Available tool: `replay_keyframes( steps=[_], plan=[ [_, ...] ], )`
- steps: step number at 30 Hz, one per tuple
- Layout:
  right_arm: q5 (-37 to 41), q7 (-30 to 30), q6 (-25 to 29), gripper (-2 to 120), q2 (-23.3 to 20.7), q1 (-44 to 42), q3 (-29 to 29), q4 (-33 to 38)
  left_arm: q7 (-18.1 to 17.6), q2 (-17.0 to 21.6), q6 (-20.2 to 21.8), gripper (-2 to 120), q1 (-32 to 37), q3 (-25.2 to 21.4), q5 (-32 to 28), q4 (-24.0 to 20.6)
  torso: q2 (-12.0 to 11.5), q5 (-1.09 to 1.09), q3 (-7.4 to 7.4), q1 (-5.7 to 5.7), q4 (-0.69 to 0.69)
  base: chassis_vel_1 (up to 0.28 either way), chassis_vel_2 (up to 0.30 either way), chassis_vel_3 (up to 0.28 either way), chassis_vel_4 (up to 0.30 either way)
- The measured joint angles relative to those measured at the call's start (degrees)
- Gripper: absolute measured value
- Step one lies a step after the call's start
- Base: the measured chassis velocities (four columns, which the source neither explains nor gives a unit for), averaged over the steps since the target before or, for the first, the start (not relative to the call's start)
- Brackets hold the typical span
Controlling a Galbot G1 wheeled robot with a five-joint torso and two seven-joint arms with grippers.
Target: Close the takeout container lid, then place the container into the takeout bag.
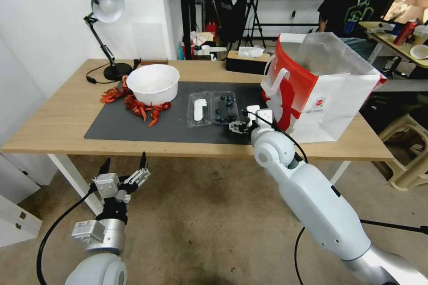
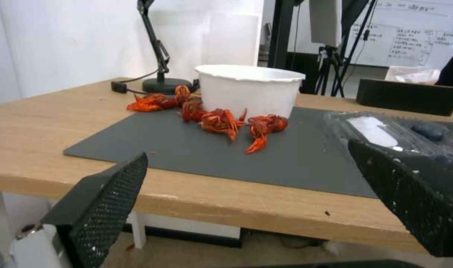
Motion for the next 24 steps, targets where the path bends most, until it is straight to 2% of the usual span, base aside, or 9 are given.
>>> replay_keyframes(
  steps=[10, 13, 14, 15, 16, 19, 21, 23, 24],
  plan=[
    [0.07, -1.19, 2.05, 100, -0.65, -2.08, 1.5, 5.83, -0.1, 0.11, 0.21, 100, -0.14, -0.01, 0.06, 0.07, -0.01, 0.0, 0.0, 0.0, 0.0, 0.0, 0.0, 0.0, 0.0],
    [-0.57, -3.04, 6.38, 100, -1.35, -3.63, 2.36, 8.77, -0.14, 0.23, 0.29, 100, -0.15, -0.04, 0.05, 0.07, -0.01, 0.0, 0.0, 0.0, 0.01, 0.0, 0.0, 0.0, 0.0],
    [-2.95, -5.8, 11.77, 100, -2.44, -6.5, 3.18, 12.11, -0.18, 0.32, 0.35, 100, -0.21, -0.08, 0.04, 0.07, -0.01, -0.01, 0.0, 0.0, 0.01, 0.0, 0.0, 0.0, 0.0],
    [-4.52, -7.09, 14.18, 100, -2.91, -8.08, 3.44, 13.54, -0.19, 0.38, 0.38, 100, -0.24, -0.09, 0.03, 0.07, -0.01, 0.01, 0.0, 0.0, 0.0, 0.0, 0.0, 0.0, 0.0],
    [-4.52, -7.09, 14.18, 100, -2.91, -8.08, 3.44, 13.54, -0.19, 0.38, 0.38, 100, -0.24, -0.09, 0.03, 0.07, -0.01, 0.01, 0.0, 0.0, 0.0, 0.0, 0.0, 0.0, 0.0],
    [-11.99, -10.69, 22.6, 100, -4.66, -15.43, 4.5, 19.76, -0.22, 0.63, 0.42, 100, -0.38, -0.06, -0.01, 0.07, 0.0, 0.01, 0.0, 0.0, -0.02, 0.0, 0.0, 0.0, 0.0],
    [-12.6, -10.96, 23.19, 100, -4.77, -16.03, 4.67, 20.23, -0.22, 0.66, 0.42, 100, -0.39, -0.05, -0.01, 0.07, 0.0, 0.02, 0.0, 0.0, -0.01, 0.0, 0.0, 0.0, 0.0],
    [-21.46, -14.35, 30.07, 100, -6.05, -22.33, 7.06, 23.91, -0.27, 0.84, 0.45, 100, -0.41, 0.01, -0.08, 0.01, 0.0, 0.0, 0.0, 0.0, 0.01, 0.0, 0.0, 0.0, 0.0],
    [-21.46, -14.35, 30.07, 100, -6.05, -22.33, 7.06, 23.91, -0.27, 0.84, 0.45, 100, -0.41, 0.01, -0.08, 0.01, 0.0, 0.0, 0.0, 0.0, 0.01, 0.0, 0.0, 0.0, 0.0]
  ],
)
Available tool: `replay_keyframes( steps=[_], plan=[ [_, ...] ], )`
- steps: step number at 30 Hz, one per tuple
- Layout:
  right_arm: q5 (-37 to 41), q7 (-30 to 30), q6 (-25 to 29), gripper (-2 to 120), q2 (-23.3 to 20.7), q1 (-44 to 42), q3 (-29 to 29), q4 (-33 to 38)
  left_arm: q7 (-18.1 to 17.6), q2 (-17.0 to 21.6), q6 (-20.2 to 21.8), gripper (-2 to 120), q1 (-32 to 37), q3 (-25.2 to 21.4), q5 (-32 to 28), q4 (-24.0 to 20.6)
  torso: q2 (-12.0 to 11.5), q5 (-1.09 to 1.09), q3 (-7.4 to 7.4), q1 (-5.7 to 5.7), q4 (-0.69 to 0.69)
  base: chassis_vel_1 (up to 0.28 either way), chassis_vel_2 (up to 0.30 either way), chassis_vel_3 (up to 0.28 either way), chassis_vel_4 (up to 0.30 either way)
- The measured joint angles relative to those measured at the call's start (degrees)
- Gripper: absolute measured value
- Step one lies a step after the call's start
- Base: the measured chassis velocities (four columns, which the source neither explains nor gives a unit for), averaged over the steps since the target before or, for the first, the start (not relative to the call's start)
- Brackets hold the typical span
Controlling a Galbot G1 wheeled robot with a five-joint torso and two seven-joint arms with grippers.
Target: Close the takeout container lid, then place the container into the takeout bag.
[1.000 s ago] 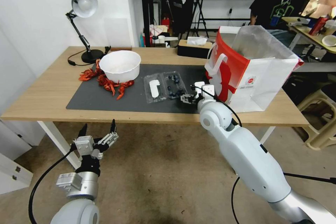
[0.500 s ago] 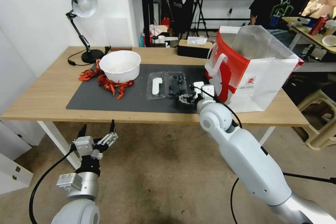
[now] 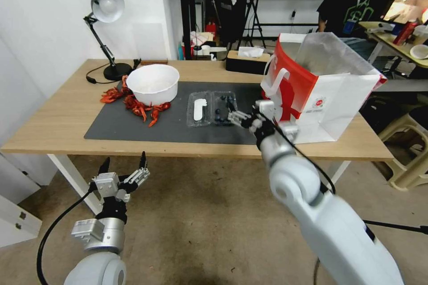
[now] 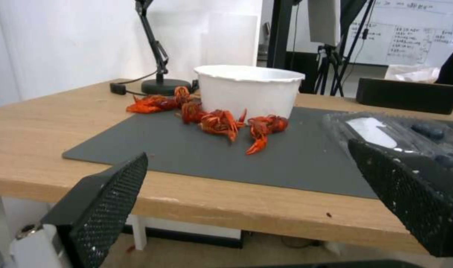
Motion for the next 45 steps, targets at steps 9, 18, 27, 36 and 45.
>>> replay_keyframes(
  steps=[9, 18, 27, 36, 45],
  plan=[
    [-17.27, -0.08, 9.82, 100, -0.16, -21.23, 6.28, 8.54, -0.57, 0.89, 0.01, 100, 0.02, 0.02, -0.37, -0.09, 0.0, 0.0, 0.0, -0.01, -0.01, 0.0, 0.0, 0.0, 0.0],
    [-26.04, 3.94, 17.26, 100, 2.76, -35.87, 5.29, 9.22, -0.75, 1.23, 0.01, 100, -0.07, 0.88, -0.41, 0.08, 0.0, 0.0, 0.0, -0.01, -0.01, 0.0, 0.0, 0.0, 0.0],
    [-27.15, 5.88, 19.1, 100, 3.45, -38.83, 4.2, 6.82, -0.83, 1.61, -0.08, 100, 0.1, 0.96, -0.41, 0.03, 0.0, 0.0, 0.0, -0.01, 0.0, 0.0, 0.0, 0.0, 0.0],
    [-26.77, 6.0, 19.15, 100, 3.68, -38.27, 3.92, 6.0, -2.65, 4.5, -3.22, 100, -0.76, 3.67, -2.31, 1.01, 0.0, 0.0, 0.0, 0.0, 0.0, 0.0, 0.0, 0.0, 0.0],
    [-26.09, 6.04, 19.01, 100, 3.46, -37.06, 3.58, 5.11, -6.56, 13.65, -6.82, 100, -7.5, 13.3, -16.26, 3.48, 0.0, 0.01, 0.01, 0.0, 0.01, 0.0, 0.0, 0.0, 0.0]
  ],
)
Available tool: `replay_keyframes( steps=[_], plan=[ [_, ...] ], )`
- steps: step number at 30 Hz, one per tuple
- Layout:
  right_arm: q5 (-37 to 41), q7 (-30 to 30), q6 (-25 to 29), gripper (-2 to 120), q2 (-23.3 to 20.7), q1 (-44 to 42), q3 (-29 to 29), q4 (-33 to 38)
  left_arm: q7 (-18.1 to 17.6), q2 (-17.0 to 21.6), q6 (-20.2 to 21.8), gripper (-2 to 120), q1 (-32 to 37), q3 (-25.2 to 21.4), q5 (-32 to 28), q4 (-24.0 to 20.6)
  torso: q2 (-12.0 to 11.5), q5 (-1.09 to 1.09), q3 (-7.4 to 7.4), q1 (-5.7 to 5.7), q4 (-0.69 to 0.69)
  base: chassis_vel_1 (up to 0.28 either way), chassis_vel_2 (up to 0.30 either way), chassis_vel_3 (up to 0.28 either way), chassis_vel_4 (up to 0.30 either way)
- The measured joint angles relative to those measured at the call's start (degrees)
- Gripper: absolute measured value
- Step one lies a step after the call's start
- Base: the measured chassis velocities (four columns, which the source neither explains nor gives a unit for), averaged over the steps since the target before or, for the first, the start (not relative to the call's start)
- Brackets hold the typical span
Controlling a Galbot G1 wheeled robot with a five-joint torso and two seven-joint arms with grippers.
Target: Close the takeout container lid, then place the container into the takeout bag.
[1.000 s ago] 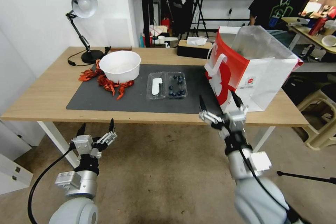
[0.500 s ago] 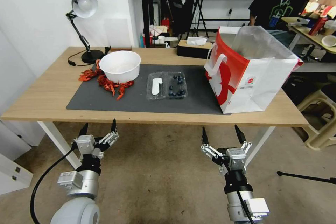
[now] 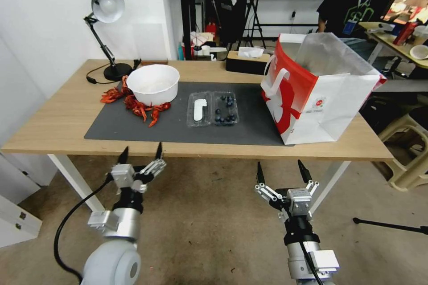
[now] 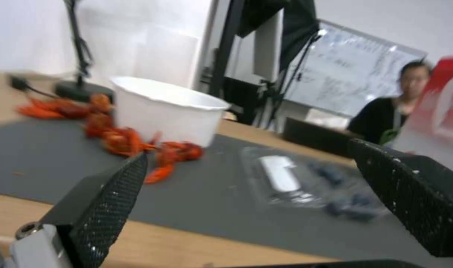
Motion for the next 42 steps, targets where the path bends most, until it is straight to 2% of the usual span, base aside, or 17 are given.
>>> replay_keyframes(
  steps=[2, 3, 6, 7, 11, 12, 15, 16, 19, 20, 23, 24, 27, 31, 42],
  plan=[
    [0.08, 0.01, -0.05, 100, 0.05, 0.0, -0.07, -0.15, -1.7, 2.26, 0.6, 100, -3.09, 2.62, -6.98, 0.26, 0.0, -0.01, 0.0, 0.0, -0.01, 0.0, 0.0, 0.0, 0.0],
    [0.08, 0.01, -0.05, 100, 0.05, 0.0, -0.07, -0.15, -1.7, 2.26, 0.6, 100, -3.09, 2.62, -6.98, 0.26, 0.0, -0.01, 0.0, 0.0, -0.01, 0.0, 0.0, 0.0, 0.0],
    [0.08, 0.02, -0.13, 100, 0.35, -0.31, 0.11, -0.18, -5.18, 5.05, 3.37, 100, -7.52, 6.02, -18.87, 0.29, 0.0, -0.02, 0.0, 0.0, -0.03, 0.0, 0.0, 0.0, 0.0],
    [0.08, 0.02, -0.13, 100, 0.35, -0.31, 0.11, -0.18, -5.18, 5.05, 3.37, 100, -7.52, 6.02, -18.87, 0.29, 0.0, -0.02, 0.0, 0.0, -0.03, 0.0, 0.0, 0.0, 0.0],
    [0.08, 0.03, -0.16, 100, 0.8, -0.44, 0.3, -0.43, -12.14, 6.8, 8.57, 100, -12.51, 9.68, -35.07, -0.65, 0.0, -0.01, 0.0, 0.0, -0.01, 0.0, 0.0, 0.0, 0.0],
    [0.08, 0.03, -0.16, 100, 0.8, -0.44, 0.3, -0.43, -12.14, 6.8, 8.57, 100, -12.51, 9.68, -35.07, -0.65, 0.0, -0.01, 0.0, 0.0, -0.01, 0.0, 0.0, 0.0, 0.0],
    [-0.03, 0.03, -0.16, 100, 1.18, -0.8, 0.37, -0.64, -16.49, 6.7, 10.54, 100, -16.92, 11.86, -45.54, 0.07, -0.01, -0.01, 0.0, 0.0, -0.02, 0.0, 0.0, 0.0, 0.0],
    [-0.03, 0.03, -0.16, 100, 1.18, -0.8, 0.37, -0.64, -16.49, 6.7, 10.54, 100, -16.92, 11.86, -45.54, 0.07, -0.01, -0.01, 0.0, 0.0, -0.02, 0.0, 0.0, 0.0, 0.0],
    [-0.23, 0.09, -0.16, 100, 1.54, -1.18, 0.56, -0.84, -21.98, 5.43, 11.22, 100, -22.82, 13.64, -54.99, 1.86, -0.01, -0.01, 0.0, 0.0, -0.02, 0.0, 0.0, 0.0, 0.0],
    [-0.23, 0.09, -0.16, 100, 1.54, -1.18, 0.56, -0.84, -21.98, 5.43, 11.22, 100, -22.82, 13.64, -54.99, 1.86, -0.01, -0.01, 0.0, 0.0, -0.02, 0.0, 0.0, 0.0, 0.0],
    [-0.44, 0.14, -0.14, 100, 1.88, -1.57, 0.78, -0.87, -26.97, 3.84, 11.24, 100, -28.35, 15.02, -61.67, 4.14, -0.01, 0.0, 0.0, 0.0, -0.03, 0.0, 0.0, 0.0, 0.0],
    [-0.44, 0.14, -0.14, 100, 1.88, -1.57, 0.78, -0.87, -26.97, 3.84, 11.24, 100, -28.35, 15.02, -61.67, 4.14, -0.01, 0.0, 0.0, 0.0, -0.03, 0.0, 0.0, 0.0, 0.0],
    [-0.59, 0.18, -0.07, 100, 2.06, -1.92, 1.12, -0.87, -30.84, 2.45, 10.93, 100, -32.46, 16.47, -65.36, 6.93, 0.0, 0.0, 0.0, 0.01, -0.02, 0.0, 0.0, 0.0, 0.0],
    [-0.6, 0.25, -0.02, 100, 2.17, -2.03, 1.57, -0.79, -33.04, 1.37, 10.33, 100, -35.14, 17.65, -66.82, 9.68, -0.01, 0.0, 0.0, 0.0, -0.02, 0.0, 0.0, 0.0, 0.0],
    [-0.6, 0.29, 0.01, 100, 2.32, -1.92, 1.86, -0.58, -34.51, -0.35, 9.0, 100, -39.36, 18.65, -67.23, 15.36, -0.01, -0.01, 0.0, 0.0, -0.02, 0.0, 0.0, 0.0, 0.0]
  ],
)
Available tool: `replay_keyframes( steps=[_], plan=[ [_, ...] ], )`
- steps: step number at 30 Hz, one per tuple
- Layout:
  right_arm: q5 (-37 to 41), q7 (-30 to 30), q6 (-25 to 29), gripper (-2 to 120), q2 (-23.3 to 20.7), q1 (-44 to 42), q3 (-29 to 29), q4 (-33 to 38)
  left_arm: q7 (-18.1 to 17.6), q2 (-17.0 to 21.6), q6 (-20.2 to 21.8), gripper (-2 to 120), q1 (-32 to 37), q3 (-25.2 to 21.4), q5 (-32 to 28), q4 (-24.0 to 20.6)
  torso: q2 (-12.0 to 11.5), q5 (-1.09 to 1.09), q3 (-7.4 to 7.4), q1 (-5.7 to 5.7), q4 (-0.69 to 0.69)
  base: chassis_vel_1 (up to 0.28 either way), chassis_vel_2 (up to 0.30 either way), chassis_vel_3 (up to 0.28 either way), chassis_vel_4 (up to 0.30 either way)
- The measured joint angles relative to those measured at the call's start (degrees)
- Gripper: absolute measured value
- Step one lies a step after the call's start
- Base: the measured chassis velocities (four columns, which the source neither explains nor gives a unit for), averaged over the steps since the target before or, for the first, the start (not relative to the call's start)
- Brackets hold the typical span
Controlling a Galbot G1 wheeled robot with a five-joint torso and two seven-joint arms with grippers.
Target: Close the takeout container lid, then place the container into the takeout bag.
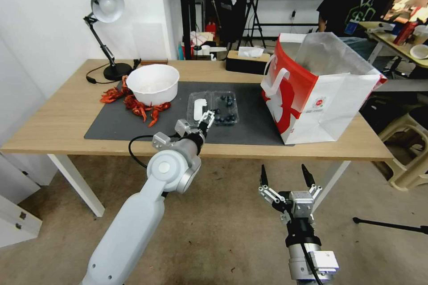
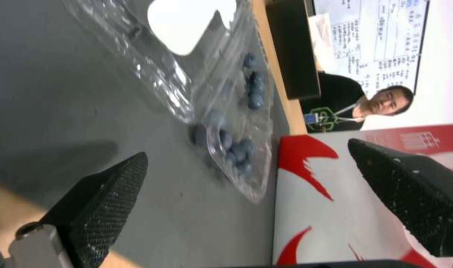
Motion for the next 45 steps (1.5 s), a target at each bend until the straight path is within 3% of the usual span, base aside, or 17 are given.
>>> replay_keyframes(
  steps=[17, 25, 40, 45],
  plan=[
    [0.1, 0.08, 0.0, 100, 0.22, 0.01, 0.52, 0.21, 0.83, -1.04, -1.36, 100, -4.18, 0.53, 1.02, 6.73, 0.01, 0.0, -0.02, -0.02, 0.0, 0.0, 0.0, 0.0, 0.0],
    [0.13, 0.11, 0.05, 100, 0.31, -0.04, 0.69, 0.21, 2.83, -0.74, -2.62, 100, -5.11, 1.58, 4.55, 8.5, 0.01, -0.01, 0.0, -0.01, -0.01, 0.0, 0.0, 0.0, 0.0],
    [-0.42, 0.1, 0.69, 100, 0.61, -0.3, 1.03, -0.6, 17.27, 2.6, -8.15, 100, -4.09, 7.98, 27.48, 7.61, 0.01, 0.0, 0.0, -0.01, 0.0, 0.0, 0.0, 0.0, 0.0],
    [-0.49, 0.08, 0.8, 100, 0.6, -0.34, 1.19, -0.83, 18.67, 2.94, -8.82, 100, -4.67, 8.81, 28.57, 7.47, 0.0, 0.0, 0.0, -0.01, 0.0, 0.0, 0.0, 0.0, 0.0]
  ],
)
